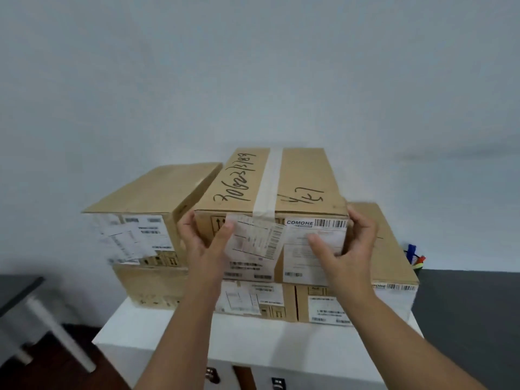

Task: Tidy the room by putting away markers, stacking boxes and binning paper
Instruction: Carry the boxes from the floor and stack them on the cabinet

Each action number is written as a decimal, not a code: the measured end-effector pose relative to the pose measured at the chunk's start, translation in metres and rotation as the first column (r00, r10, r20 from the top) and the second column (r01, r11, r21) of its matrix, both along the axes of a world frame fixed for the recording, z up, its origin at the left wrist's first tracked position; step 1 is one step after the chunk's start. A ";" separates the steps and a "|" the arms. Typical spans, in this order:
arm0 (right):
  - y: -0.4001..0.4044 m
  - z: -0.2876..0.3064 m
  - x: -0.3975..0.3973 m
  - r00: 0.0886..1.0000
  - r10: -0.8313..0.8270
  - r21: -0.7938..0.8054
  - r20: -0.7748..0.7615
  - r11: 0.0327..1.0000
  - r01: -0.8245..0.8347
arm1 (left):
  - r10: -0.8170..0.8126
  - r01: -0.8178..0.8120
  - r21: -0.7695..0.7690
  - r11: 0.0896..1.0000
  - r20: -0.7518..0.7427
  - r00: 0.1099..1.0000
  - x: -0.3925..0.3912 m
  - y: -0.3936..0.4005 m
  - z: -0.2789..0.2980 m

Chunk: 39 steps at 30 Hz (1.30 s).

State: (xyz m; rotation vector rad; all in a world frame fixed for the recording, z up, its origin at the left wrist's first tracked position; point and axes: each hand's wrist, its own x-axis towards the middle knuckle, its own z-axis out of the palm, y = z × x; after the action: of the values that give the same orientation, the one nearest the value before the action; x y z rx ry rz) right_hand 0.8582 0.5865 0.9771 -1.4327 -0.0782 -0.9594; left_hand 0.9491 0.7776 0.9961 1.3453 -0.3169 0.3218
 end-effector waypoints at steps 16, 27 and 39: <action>0.037 -0.049 0.087 0.941 -0.016 -0.110 -0.339 0.994 -0.023 | 0.421 -0.319 0.525 0.789 -0.083 0.903 0.079 0.041 -0.069; -0.095 -0.079 -0.088 0.788 -0.459 -0.149 -0.410 0.886 0.439 | -0.129 -0.045 0.631 0.774 0.228 0.965 -0.059 -0.126 -0.053; -0.233 -0.115 -0.530 0.133 -0.713 -0.287 -0.689 0.436 0.853 | -0.841 0.612 0.680 0.404 0.013 0.541 -0.404 -0.350 -0.084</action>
State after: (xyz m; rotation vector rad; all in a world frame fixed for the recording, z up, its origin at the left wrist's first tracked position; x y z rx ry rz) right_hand 0.3284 0.3540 0.8619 -1.5685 1.5694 -1.0641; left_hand 0.5452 0.4280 0.9122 1.6098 -1.4179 -0.3709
